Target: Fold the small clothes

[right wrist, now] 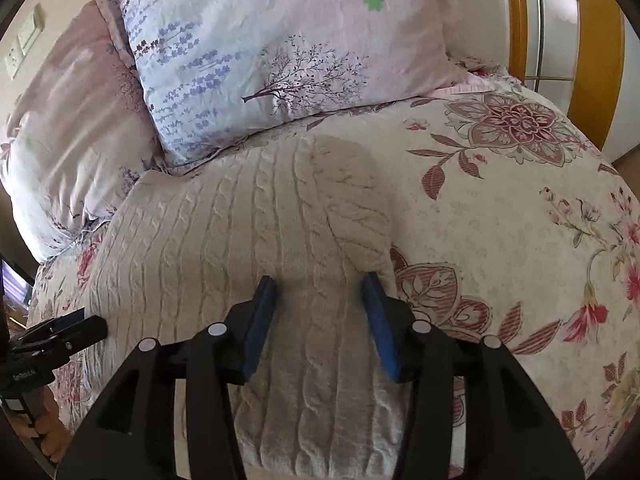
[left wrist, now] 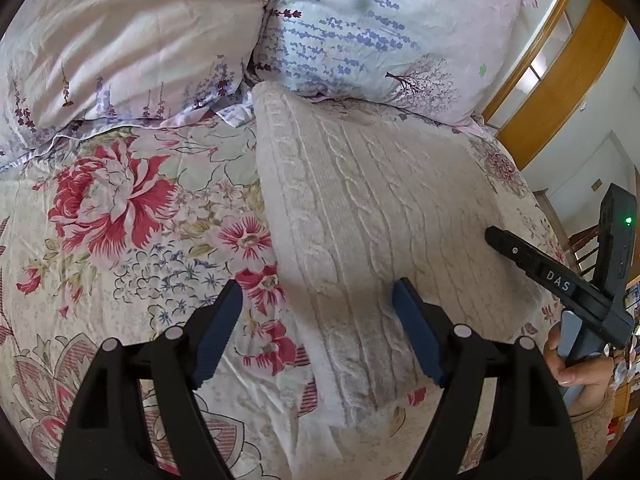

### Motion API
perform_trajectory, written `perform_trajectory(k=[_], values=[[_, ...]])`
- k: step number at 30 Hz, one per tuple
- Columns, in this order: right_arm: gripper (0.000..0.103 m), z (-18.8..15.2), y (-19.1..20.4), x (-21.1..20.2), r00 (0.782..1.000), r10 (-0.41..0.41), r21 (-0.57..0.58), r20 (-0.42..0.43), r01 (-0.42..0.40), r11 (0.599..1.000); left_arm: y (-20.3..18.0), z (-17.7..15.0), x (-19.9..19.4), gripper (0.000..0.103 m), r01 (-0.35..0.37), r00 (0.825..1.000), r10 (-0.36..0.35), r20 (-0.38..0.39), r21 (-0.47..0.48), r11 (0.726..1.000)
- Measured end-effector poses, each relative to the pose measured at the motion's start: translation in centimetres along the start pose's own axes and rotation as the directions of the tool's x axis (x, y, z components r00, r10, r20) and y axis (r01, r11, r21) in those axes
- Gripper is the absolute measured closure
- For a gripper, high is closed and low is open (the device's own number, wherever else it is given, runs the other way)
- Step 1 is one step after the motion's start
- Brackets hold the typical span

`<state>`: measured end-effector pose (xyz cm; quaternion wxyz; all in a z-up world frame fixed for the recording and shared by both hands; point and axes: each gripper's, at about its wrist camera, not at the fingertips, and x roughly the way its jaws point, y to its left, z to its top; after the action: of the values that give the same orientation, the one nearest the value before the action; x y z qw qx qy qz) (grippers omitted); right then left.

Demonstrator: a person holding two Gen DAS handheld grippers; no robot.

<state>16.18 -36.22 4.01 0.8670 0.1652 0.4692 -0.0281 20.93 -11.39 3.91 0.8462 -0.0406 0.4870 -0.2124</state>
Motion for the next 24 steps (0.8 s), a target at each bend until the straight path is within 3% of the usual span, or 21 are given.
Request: perform_trajectory(k=[4, 7, 9, 12, 15, 19, 20, 22, 24], values=[[0.054, -0.1, -1.1, 0.2, 0.999, 0.051, 0.036, -0.008, -0.051, 0.998, 0.3, 0.0, 0.2, 0.024, 0.016, 1.000, -0.016, -0.008, -0.015, 1.000], [0.055, 0.7, -1.7, -0.4, 0.995, 0.101, 0.083, -0.022, -0.099, 0.992, 1.2, 0.4, -0.1, 0.025, 0.074, 0.997, -0.075, -0.014, -0.062, 0.995], [0.053, 1.4, -2.8, -1.5, 0.984, 0.176, 0.162, -0.003, -0.173, 0.971, 1.8, 0.8, -0.4, 0.025, 0.106, 0.994, -0.107, -0.004, -0.095, 0.990], [0.046, 2.3, -4.7, -2.2, 0.975, 0.221, 0.239, 0.025, -0.221, 0.946, 2.9, 1.7, -0.9, 0.025, 0.154, 0.988, -0.153, 0.015, -0.149, 0.977], [0.046, 3.1, -6.4, -1.7, 0.973, 0.231, 0.304, -0.016, -0.216, 0.928, 3.7, 2.5, -0.6, 0.025, 0.205, 0.978, -0.207, 0.010, -0.198, 0.959], [0.046, 3.6, -7.9, -0.3, 0.949, 0.304, 0.395, -0.083, -0.249, 0.884, 4.3, 3.2, 0.4, 0.026, 0.251, 0.965, -0.262, -0.014, -0.243, 0.937], [0.044, 3.7, -8.0, -0.1, 0.945, 0.315, 0.406, -0.091, -0.253, 0.878, 4.4, 3.4, 0.7, 0.026, 0.268, 0.959, -0.282, -0.018, -0.256, 0.929], [0.028, 4.1, -8.2, 0.2, 0.941, 0.322, 0.417, -0.104, -0.253, 0.873, 4.5, 3.7, 1.2, 0.026, 0.291, 0.951, -0.310, -0.024, -0.275, 0.916], [0.027, 4.7, -8.2, 0.6, 0.939, 0.326, 0.415, -0.107, -0.256, 0.873, 4.5, 4.2, 1.9, 0.026, 0.314, 0.941, -0.336, -0.027, -0.296, 0.902]])
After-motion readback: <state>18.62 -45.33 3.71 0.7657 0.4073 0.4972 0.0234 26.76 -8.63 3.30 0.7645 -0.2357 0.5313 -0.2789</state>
